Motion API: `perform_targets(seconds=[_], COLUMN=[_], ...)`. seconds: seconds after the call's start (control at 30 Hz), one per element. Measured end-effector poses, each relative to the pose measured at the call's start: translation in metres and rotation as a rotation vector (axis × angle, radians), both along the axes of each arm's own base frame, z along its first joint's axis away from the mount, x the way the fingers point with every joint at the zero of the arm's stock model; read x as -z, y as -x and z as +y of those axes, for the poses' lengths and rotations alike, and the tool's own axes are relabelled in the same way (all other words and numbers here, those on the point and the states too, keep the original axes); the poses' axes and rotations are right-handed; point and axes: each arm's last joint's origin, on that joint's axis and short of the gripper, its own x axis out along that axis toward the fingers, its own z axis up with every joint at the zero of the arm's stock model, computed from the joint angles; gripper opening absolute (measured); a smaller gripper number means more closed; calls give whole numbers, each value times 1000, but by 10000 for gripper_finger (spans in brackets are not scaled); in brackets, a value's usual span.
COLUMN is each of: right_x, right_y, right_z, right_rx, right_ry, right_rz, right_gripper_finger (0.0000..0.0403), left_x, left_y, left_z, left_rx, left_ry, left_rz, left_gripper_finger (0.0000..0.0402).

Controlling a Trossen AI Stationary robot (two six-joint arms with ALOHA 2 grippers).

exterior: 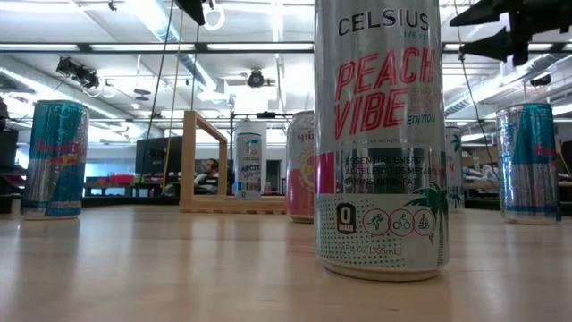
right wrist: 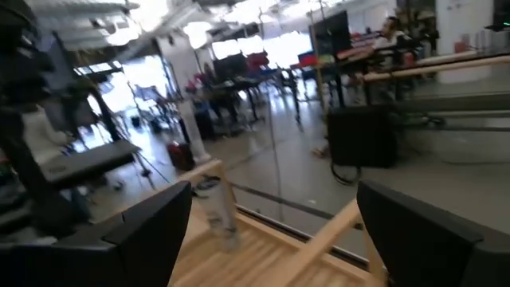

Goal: Place canned beverage on shelf
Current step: Put the top white pink soda can into the shelf

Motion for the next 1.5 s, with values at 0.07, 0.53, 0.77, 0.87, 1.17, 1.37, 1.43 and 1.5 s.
perform_targets(seconds=[0.07, 0.53, 0.77, 0.87, 1.17, 1.37, 1.43, 1.5], right_x=[-4, -36, -43, -43, -17, -5, -2, 2], right_y=[-2, -28, -42, -50, -73, -83, -86, -88], right_z=[-1, -12, -26, -35, -65, -77, -80, -81], right_rx=[28, 182, 235, 236, 279, 283, 274, 280], right_ry=[-3, -94, -252, -321, -510, -603, -626, -649], right_rz=[46, 284, 465, 489, 653, 700, 716, 734], right_gripper_finger=[367, 367, 367, 367, 367, 367, 367, 367], left_x=[0, 0, 0, 0, 0, 0, 0, 0], left_y=[0, 0, 0, 0, 0, 0, 0, 0], left_z=[0, 0, 0, 0, 0, 0, 0, 0], left_rx=[0, 0, 1, 1, 0, 0, 1, 1], left_ry=[0, -1, -1, -1, -1, -1, -1, -1], left_rz=[0, -5, -4, -4, -3, -3, -3, -4], left_gripper_finger=[311, 311, 311, 311, 311, 311, 311, 311])
